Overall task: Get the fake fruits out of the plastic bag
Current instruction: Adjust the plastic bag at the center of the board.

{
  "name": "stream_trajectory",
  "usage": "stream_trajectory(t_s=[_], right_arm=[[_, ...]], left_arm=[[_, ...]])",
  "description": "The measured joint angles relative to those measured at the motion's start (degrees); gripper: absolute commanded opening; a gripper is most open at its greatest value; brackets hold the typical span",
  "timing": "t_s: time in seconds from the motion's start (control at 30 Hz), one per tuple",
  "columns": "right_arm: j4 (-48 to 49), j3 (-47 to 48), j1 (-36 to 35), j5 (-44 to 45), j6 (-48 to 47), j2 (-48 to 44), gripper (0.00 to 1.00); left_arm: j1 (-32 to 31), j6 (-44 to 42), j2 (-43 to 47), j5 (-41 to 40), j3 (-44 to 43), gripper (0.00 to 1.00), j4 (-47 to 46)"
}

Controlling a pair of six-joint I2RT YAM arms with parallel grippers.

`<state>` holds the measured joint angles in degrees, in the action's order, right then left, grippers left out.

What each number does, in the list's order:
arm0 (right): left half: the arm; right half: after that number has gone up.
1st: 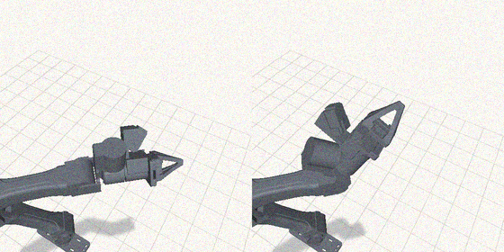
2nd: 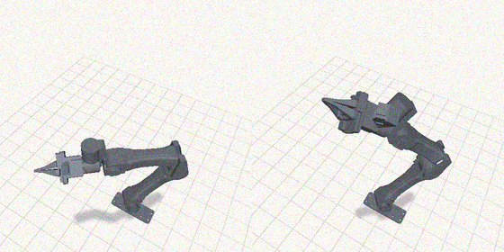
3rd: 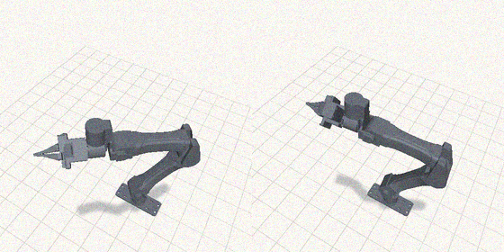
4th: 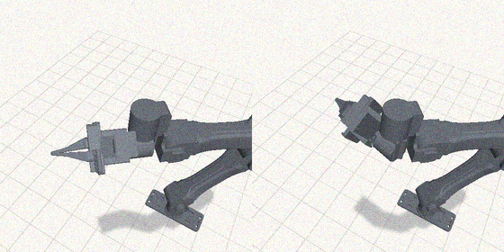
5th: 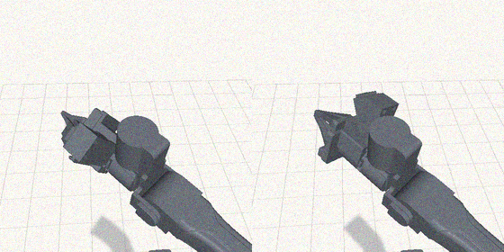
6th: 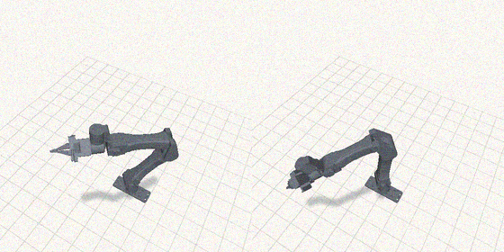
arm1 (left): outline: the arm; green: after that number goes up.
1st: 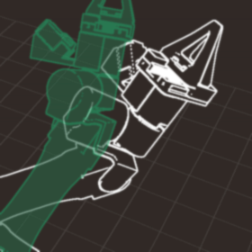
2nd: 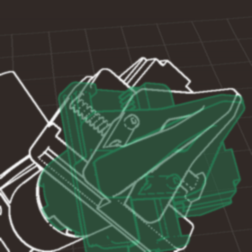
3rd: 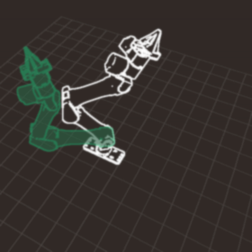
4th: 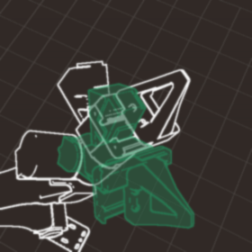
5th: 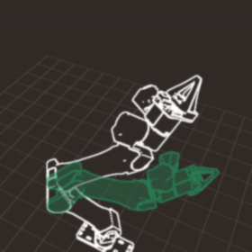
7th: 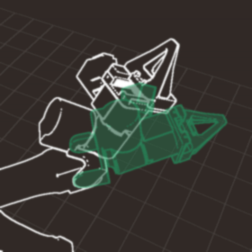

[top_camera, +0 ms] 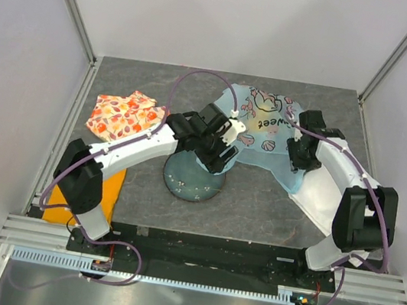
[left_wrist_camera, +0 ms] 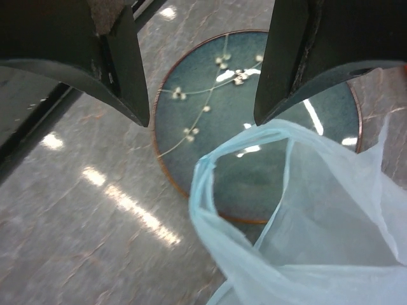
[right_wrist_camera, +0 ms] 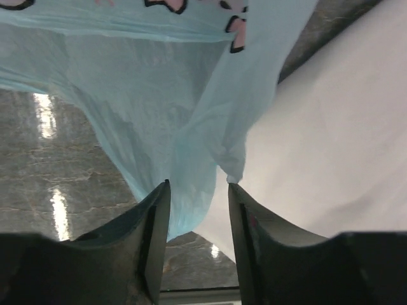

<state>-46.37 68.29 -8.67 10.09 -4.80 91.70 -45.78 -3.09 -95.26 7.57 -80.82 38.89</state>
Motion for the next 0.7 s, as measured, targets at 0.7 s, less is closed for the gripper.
stream_trajectory(t_s=[0.7], right_arm=[[-2.78,4.26,0.07,-12.90,2.80,-0.17,0.45]], left_arm=[[-4.94,-8.17,-10.82,-4.76,-2.21,0.59,1.75]])
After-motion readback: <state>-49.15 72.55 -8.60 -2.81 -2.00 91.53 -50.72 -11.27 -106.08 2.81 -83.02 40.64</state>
